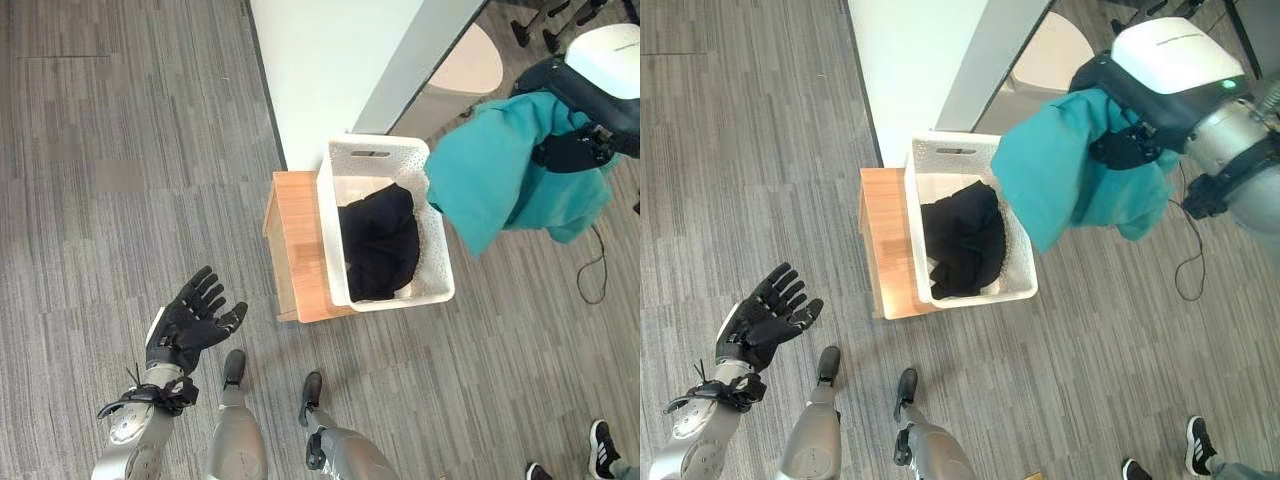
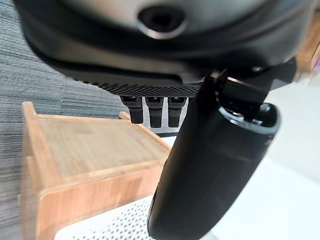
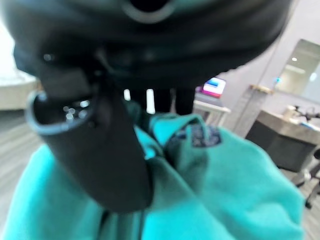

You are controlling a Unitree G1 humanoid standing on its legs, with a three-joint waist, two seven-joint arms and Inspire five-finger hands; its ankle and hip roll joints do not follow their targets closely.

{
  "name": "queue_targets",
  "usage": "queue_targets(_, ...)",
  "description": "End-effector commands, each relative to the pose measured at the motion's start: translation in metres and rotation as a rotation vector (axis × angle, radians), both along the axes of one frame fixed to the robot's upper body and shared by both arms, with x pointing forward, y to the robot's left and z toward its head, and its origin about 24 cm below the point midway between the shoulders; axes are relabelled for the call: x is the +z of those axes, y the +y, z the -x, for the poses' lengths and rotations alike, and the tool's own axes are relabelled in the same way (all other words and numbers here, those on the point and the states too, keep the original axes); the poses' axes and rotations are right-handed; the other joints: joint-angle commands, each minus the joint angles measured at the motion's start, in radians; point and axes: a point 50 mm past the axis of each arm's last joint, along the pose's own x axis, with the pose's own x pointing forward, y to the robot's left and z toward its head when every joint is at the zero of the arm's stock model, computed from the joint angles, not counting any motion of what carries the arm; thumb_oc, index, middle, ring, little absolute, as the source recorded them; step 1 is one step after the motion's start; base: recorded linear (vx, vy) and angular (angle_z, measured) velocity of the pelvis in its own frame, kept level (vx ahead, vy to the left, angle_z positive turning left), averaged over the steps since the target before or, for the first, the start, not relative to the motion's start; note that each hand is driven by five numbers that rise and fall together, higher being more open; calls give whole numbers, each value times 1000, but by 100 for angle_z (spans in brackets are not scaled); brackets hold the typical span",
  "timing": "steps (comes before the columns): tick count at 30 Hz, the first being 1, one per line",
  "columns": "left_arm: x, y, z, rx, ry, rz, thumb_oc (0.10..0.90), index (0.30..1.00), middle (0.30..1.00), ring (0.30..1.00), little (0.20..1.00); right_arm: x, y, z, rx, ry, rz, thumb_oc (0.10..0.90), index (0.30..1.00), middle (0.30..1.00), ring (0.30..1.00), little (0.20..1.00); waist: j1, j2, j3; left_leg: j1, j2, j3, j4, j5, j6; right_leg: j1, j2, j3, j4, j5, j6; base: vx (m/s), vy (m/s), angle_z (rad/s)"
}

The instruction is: Pick up bed clothes into laundry basket.

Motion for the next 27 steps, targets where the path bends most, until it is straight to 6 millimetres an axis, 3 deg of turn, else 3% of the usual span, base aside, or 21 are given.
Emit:
queue_targets(1, 26, -2, 1, -73, -133, -61, 800, 900, 900, 900, 900, 61, -5, 14, -43, -236, -12, 400, 300, 300, 300, 300, 4, -3, -63, 22, 14, 8, -31, -59, -30, -30, -81, -7, 65, -51, 62, 0, 0, 0)
queue_targets(12, 26, 2, 3, -20, -140, -64, 800, 900, 900, 900, 900, 49, -12, 7, -39, -196, -100, 400, 300, 300, 300, 300, 24, -13, -38, -2, 10, -20, -31, -50, -31, -31, -80, -39, 64, -52, 61, -8, -19, 10)
queue_targets(13, 24, 5, 3, 32, -145, -52, 800, 900, 900, 900, 900, 13, -20, -12, -33, -75, -251, 400, 300, 300, 300, 300, 34, -7, -22, -7, 8, -27, -31, -48, -31, -24, -77, -51, 61, -53, 58, 0, 0, 0)
queue_targets(17, 26, 4, 1, 32, -148, -55, 800, 900, 900, 900, 900, -33, -28, -19, -81, 67, -269, 400, 300, 300, 300, 300, 57, -7, -9, -13, 4, -36, -31, -48, -29, -26, -80, -58, 65, -55, 57, -11, 7, 15)
queue_targets(18, 24, 3, 3, 31, -142, -51, 800, 900, 900, 900, 900, -65, -43, -24, -166, 173, -249, 400, 300, 300, 300, 300, 65, 4, 1, -16, 1, -44, -31, -46, -28, -26, -83, -64, 66, -55, 57, 0, 0, 0)
queue_targets(22, 25, 1, 2, 22, -146, -51, 800, 900, 900, 900, 900, -98, -44, -26, -189, 292, -206, 400, 300, 300, 300, 300, 68, 15, 13, -25, -1, -50, -31, -41, -29, -31, -84, -69, 67, -53, 58, -5, 1, 2)
queue_targets(23, 25, 1, 2, 21, -145, -52, 800, 900, 900, 900, 900, -98, -45, -26, -190, 293, -206, 400, 300, 300, 300, 300, 68, 15, 13, -26, -1, -51, -31, -41, -29, -31, -83, -70, 67, -54, 58, -10, 2, 4)
queue_targets(24, 24, 1, 4, 22, -144, -47, 800, 900, 900, 900, 900, -124, -40, -22, -178, 388, -158, 400, 300, 300, 300, 300, 66, 24, 28, -35, -1, -56, -31, -37, -31, -39, -83, -74, 67, -55, 59, 0, 0, 0)
queue_targets(27, 23, 1, 4, 18, -139, -51, 800, 900, 900, 900, 900, -128, -41, -18, -182, 403, -150, 400, 300, 300, 300, 300, 68, 25, 31, -40, -1, -58, -31, -36, -32, -41, -83, -78, 65, -55, 60, -3, -4, 7)
